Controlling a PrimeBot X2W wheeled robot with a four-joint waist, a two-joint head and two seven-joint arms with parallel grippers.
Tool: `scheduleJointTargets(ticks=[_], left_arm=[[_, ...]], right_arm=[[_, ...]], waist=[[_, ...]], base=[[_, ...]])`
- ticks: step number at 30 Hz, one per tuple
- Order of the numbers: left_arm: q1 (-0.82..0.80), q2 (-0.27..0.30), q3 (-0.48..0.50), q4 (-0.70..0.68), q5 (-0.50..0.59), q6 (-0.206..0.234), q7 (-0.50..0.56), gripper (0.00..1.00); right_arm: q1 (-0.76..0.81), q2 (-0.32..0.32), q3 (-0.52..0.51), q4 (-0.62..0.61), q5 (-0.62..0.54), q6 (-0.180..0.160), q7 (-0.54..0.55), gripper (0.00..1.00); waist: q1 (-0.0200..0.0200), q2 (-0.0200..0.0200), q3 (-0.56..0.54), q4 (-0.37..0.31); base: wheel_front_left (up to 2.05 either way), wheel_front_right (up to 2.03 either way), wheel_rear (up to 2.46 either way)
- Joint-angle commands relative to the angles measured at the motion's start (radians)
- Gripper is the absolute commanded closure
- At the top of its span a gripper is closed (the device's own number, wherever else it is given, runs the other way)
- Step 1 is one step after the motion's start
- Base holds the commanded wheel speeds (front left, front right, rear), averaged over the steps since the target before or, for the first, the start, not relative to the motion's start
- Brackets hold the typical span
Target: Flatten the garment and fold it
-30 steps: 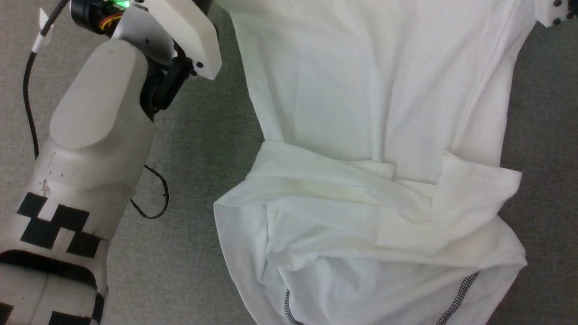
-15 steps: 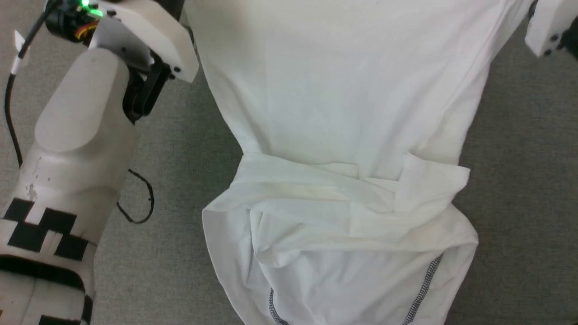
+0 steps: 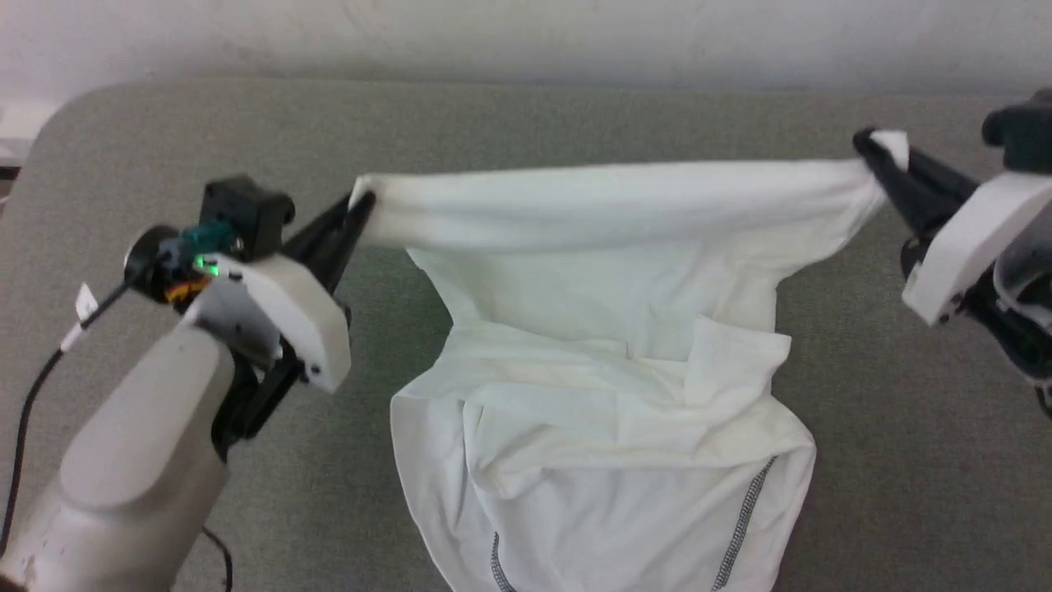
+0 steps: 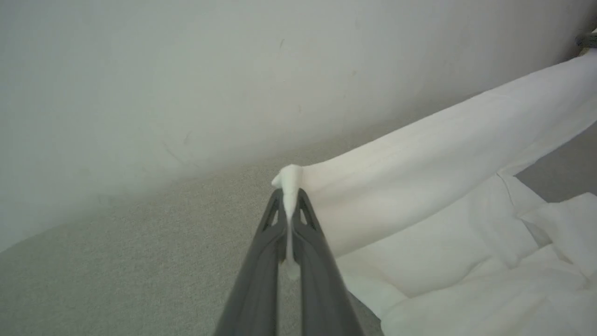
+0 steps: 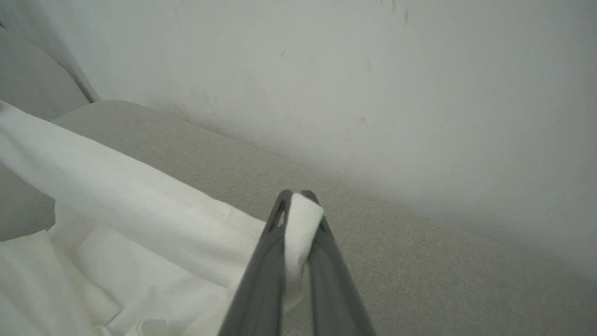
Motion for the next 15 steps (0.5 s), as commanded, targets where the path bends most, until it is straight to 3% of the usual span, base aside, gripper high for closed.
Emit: scheduleJointTargets(ticks=[1,8,15], left_arm=[[0.048,0.024,-0.005,-0.034,-0.008,0.014,0.018,1.0],[0.338,0.174,-0.051,-0.324,-0.044,0.088,0.154,1.0],[0.507,0.244,-0.117,-0.452,-0.066,0.116,0.233,1.0]], right_arm=[[0.04,-0.011,-0.004,-0.024,0.013,-0.002,0.01,1.0],[0.32,-0.084,-0.019,-0.244,0.08,-0.002,0.144,1.0],[0.546,-0.132,-0.036,-0.41,0.099,-0.002,0.319,1.0]], waist=[[0.0003,-0.0001,-0.092,0.005],[0.0003,-0.0001,-0.148,0.022],[0.0003,-0.0001,-0.164,0.034]], base=[[0.0,0.0,0.0],[0.0,0.0,0.0],[0.0,0.0,0.0]])
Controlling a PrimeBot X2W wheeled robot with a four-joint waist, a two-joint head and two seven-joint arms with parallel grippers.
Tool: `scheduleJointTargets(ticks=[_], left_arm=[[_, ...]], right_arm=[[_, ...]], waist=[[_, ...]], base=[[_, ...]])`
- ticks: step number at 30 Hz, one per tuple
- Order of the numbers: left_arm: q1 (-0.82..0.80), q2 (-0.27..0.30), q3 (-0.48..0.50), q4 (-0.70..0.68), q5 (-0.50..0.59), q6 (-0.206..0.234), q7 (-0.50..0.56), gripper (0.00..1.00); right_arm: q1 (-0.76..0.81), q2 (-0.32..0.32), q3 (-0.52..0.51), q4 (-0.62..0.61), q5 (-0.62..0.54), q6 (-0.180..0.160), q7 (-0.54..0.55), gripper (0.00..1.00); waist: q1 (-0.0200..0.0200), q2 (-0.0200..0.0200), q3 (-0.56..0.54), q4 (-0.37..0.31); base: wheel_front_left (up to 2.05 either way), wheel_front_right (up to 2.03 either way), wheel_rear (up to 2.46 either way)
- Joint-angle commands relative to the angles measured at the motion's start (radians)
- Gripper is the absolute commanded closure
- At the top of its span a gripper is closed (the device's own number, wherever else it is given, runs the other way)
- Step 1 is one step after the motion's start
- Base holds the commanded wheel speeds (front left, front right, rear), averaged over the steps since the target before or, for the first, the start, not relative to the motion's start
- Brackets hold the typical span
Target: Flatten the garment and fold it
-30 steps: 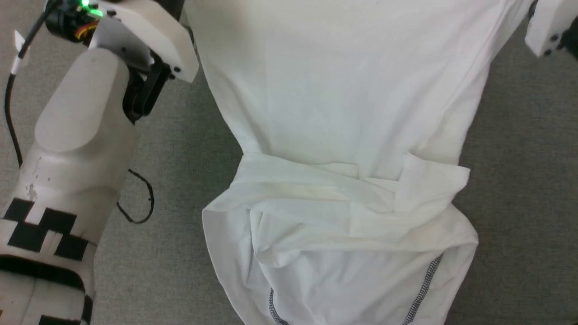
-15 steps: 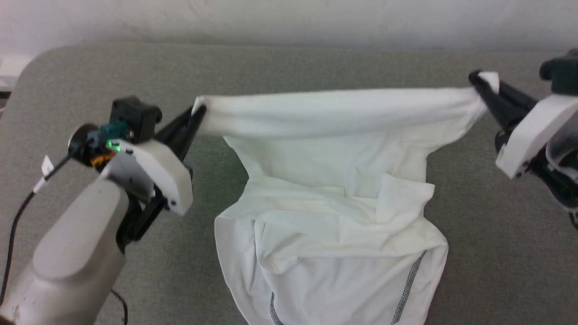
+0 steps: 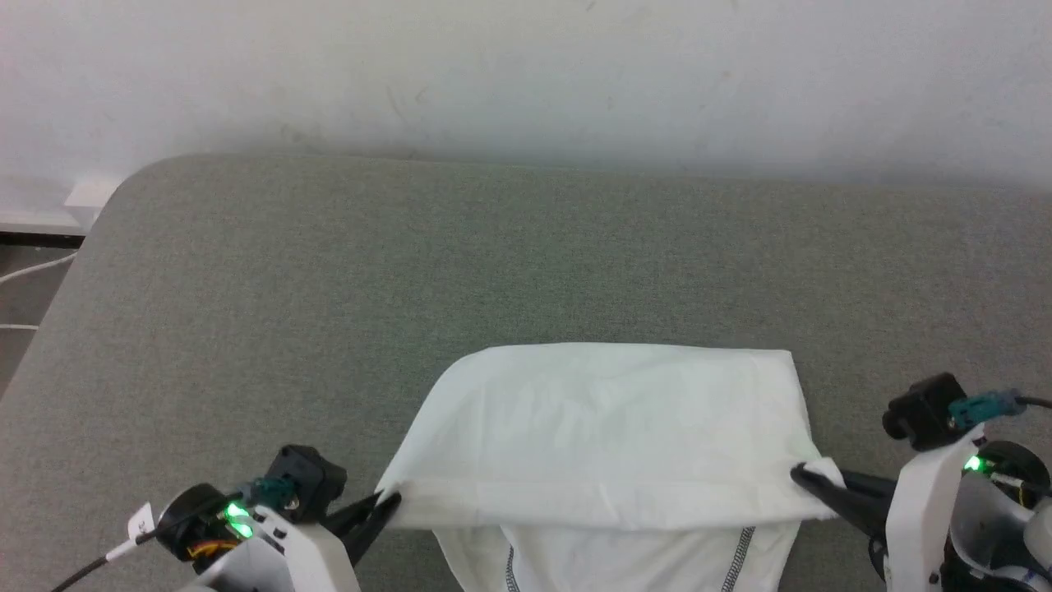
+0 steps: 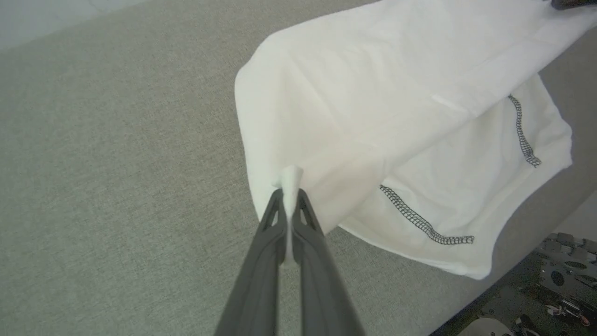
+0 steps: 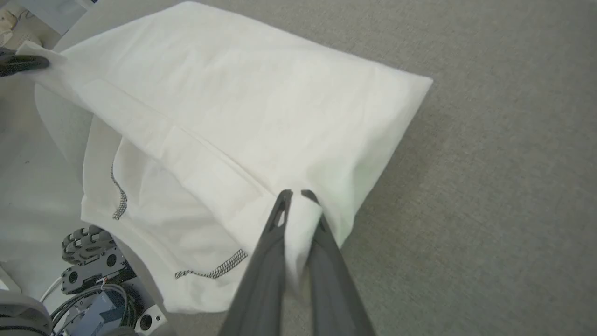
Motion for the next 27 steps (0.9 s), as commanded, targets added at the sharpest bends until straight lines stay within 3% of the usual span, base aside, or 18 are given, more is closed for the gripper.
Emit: scheduleJointTargets(ticks=[1,12,21,22,23,27], left_arm=[[0.016,0.006,-0.009,-0.007,-0.006,0.005,0.008,1.0],[0.059,0.017,-0.065,0.003,-0.034,-0.022,0.07,1.0],[0.075,-0.007,-0.125,0.083,-0.035,-0.066,0.096,1.0],[0.076,-0.009,-0.131,0.095,-0.035,-0.071,0.099,0.84],[0.073,-0.012,-0.136,0.106,-0.031,-0.073,0.101,0.0],[0.057,-0.029,-0.13,0.13,-0.018,-0.067,0.077,0.0]], right_arm=[[0.022,-0.011,-0.01,-0.014,-0.009,-0.002,0.023,1.0],[0.166,-0.016,-0.115,-0.114,-0.013,-0.002,0.257,1.0],[0.219,0.009,-0.115,-0.133,-0.104,-0.002,0.326,1.0],[0.219,0.011,-0.112,-0.13,-0.116,-0.002,0.324,1.0],[0.219,0.013,-0.111,-0.127,-0.125,-0.002,0.318,0.0],[0.22,0.027,-0.133,-0.119,-0.115,-0.002,0.306,0.0]], waist=[[0.0002,0.0,-0.005,0.006],[0.0002,0.0,0.001,0.02],[0.0002,0.0,0.02,0.019],[0.0002,0.0,0.021,0.019],[0.0002,0.0,0.021,0.02],[0.0002,0.0,0.012,0.023]], base=[[0.0,0.0,0.0],[0.0,0.0,0.0],[0.0,0.0,0.0],[0.0,0.0,0.0],[0.0,0.0,0.0],[0.0,0.0,0.0]])
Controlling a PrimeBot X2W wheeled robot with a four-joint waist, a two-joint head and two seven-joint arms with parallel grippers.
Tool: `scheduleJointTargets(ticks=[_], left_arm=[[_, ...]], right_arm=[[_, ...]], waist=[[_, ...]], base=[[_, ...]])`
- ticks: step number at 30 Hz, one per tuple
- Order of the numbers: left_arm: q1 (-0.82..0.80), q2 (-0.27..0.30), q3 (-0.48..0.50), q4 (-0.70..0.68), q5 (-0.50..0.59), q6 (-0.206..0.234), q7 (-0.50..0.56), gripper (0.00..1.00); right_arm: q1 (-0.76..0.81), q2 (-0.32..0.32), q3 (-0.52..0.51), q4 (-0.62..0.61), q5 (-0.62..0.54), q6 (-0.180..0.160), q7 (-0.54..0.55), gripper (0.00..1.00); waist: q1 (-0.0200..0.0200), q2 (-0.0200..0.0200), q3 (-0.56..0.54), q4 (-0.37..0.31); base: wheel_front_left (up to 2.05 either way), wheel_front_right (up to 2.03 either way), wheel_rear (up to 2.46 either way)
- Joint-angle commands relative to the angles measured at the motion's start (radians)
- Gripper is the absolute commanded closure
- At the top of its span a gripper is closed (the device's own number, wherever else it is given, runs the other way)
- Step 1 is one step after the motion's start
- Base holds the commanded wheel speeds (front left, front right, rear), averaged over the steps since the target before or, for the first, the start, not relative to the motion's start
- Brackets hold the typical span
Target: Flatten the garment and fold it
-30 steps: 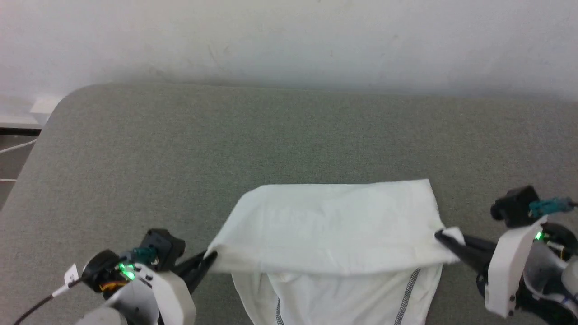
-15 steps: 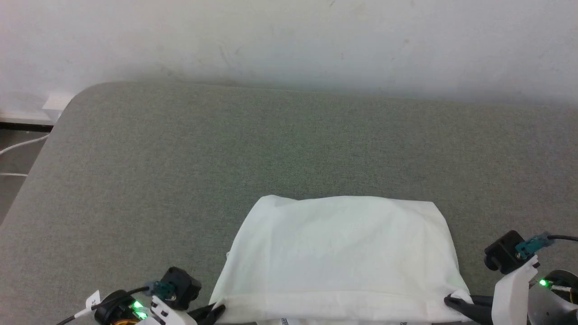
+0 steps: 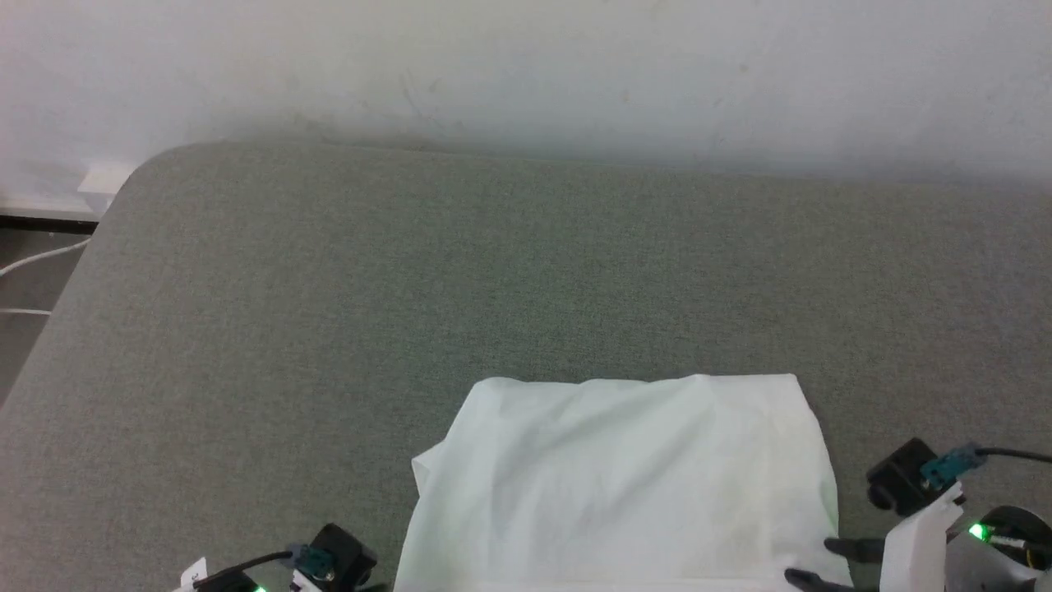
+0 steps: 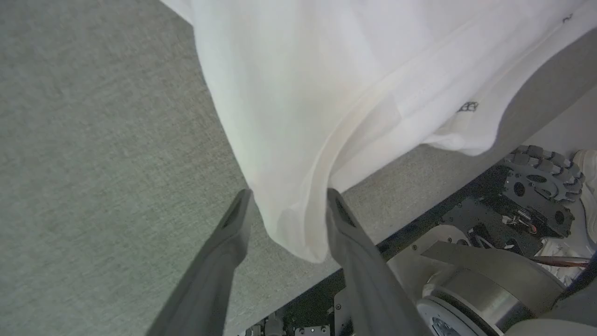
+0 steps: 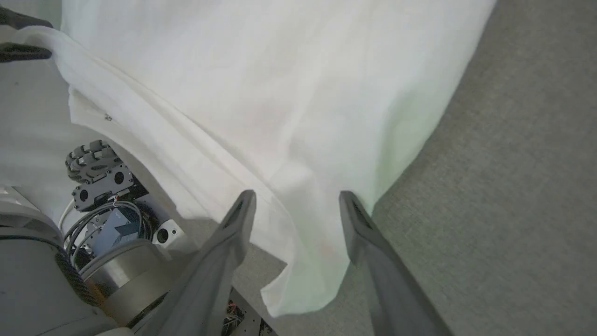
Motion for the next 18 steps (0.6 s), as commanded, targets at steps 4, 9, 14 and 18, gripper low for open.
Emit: scheduleJointTargets(ticks=[4,9,14,18], left_arm=[[-0.027,-0.028,0.052,-0.003,-0.014,0.02,-0.071,0.0],[-0.05,-0.086,0.158,-0.025,-0.062,0.071,-0.212,0.0],[-0.04,-0.181,0.298,-0.004,-0.106,0.159,-0.435,0.0],[-0.01,-0.265,0.386,0.026,-0.106,0.227,-0.561,0.0]], right_arm=[[-0.001,0.039,-0.082,-0.015,0.056,-0.002,-0.019,0.0],[-0.013,0.108,-0.216,-0.021,0.036,-0.002,-0.057,0.0],[0.011,0.233,-0.322,0.049,-0.094,-0.002,-0.102,0.0],[0.045,0.368,-0.409,0.123,-0.198,-0.002,-0.116,0.0]], waist=[[0.0,-0.0001,-0.019,0.007],[0.0,-0.0001,-0.037,0.012],[0.0,-0.0001,-0.042,0.019],[0.0,-0.0001,-0.037,0.024]], base=[[0.0,0.0,0.0],[0.0,0.0,0.0],[0.0,0.0,0.0],[0.0,0.0,0.0]])
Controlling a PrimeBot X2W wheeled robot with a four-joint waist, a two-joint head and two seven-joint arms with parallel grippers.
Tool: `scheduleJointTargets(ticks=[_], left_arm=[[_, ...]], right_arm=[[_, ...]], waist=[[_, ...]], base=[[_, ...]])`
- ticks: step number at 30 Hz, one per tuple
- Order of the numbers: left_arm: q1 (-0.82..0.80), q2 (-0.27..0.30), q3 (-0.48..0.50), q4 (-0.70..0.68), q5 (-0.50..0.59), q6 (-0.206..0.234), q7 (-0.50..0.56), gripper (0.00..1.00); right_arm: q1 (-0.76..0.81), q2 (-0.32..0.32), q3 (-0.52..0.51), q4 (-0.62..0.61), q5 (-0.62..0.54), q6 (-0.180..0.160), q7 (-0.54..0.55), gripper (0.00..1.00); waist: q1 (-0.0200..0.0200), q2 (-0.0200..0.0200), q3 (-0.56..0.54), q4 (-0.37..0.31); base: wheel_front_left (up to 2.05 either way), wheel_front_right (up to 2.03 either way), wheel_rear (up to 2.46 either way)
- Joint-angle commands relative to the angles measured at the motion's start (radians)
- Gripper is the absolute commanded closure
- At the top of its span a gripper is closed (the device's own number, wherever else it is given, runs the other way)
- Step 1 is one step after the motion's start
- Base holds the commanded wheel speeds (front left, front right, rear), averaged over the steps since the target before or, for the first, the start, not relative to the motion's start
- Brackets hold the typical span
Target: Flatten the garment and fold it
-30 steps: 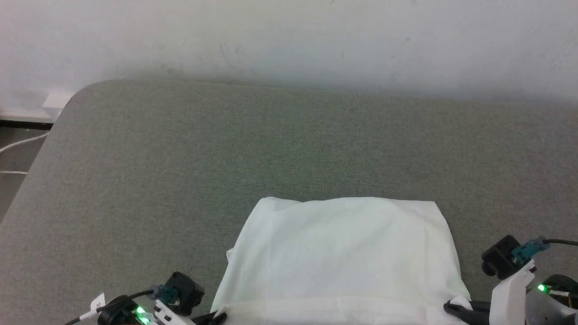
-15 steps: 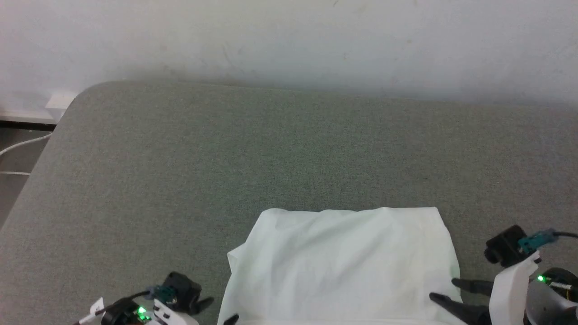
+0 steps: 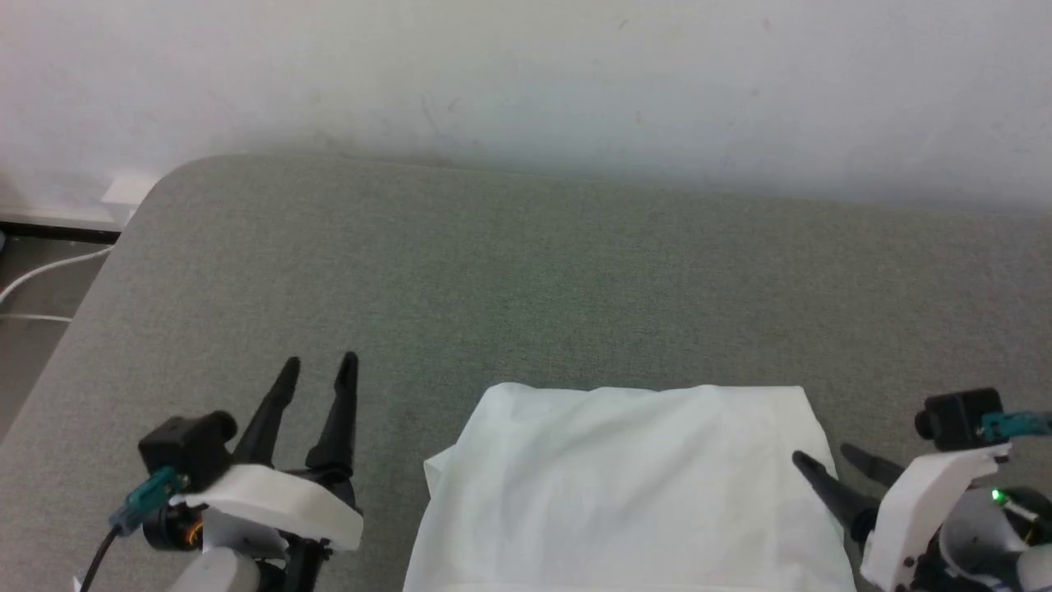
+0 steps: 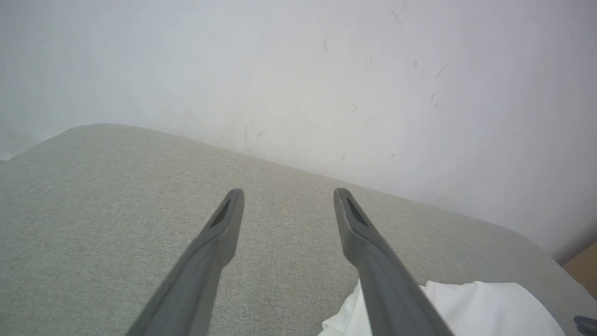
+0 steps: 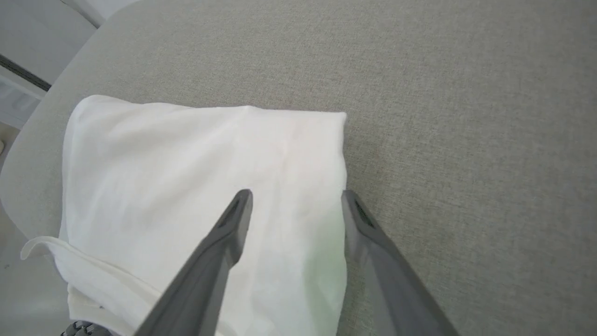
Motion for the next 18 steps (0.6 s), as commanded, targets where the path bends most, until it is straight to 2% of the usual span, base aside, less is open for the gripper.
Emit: scheduleJointTargets(ticks=[1,3,7,10,14,18], left_arm=[[0.016,-0.012,0.015,0.003,0.006,0.009,-0.009,0.0],[0.039,-0.06,0.078,-0.001,0.025,0.027,-0.018,0.0],[0.096,-0.15,0.219,-0.047,0.171,0.029,-0.019,0.0],[0.136,-0.217,0.282,-0.052,0.234,-0.007,-0.019,0.0],[0.152,-0.255,0.309,-0.023,0.311,-0.058,-0.019,0.0],[0.144,-0.291,0.338,0.006,0.352,-0.099,-0.02,0.0]], right_arm=[[0.013,0.019,-0.014,0.009,-0.018,-0.001,-0.007,0.0],[0.023,0.082,-0.058,0.042,-0.075,-0.001,-0.007,0.0],[0.036,0.187,-0.136,0.09,-0.159,-0.001,0.009,0.0],[0.04,0.239,-0.173,0.117,-0.201,-0.001,0.033,0.0],[0.041,0.275,-0.189,0.153,-0.222,-0.001,0.06,0.0],[0.04,0.291,-0.16,0.187,-0.214,-0.001,0.072,0.0]], waist=[[0.0,-0.0001,0.004,0.001],[0.0,-0.0001,0.009,0.004],[0.0,-0.0001,0.02,0.013],[0.0,-0.0001,0.029,0.021],[0.0,-0.0001,0.042,0.033],[0.0,-0.0001,0.056,0.045]], base=[[0.0,0.0,0.0],[0.0,0.0,0.0],[0.0,0.0,0.0],[0.0,0.0,0.0],[0.0,0.0,0.0],[0.0,0.0,0.0]])
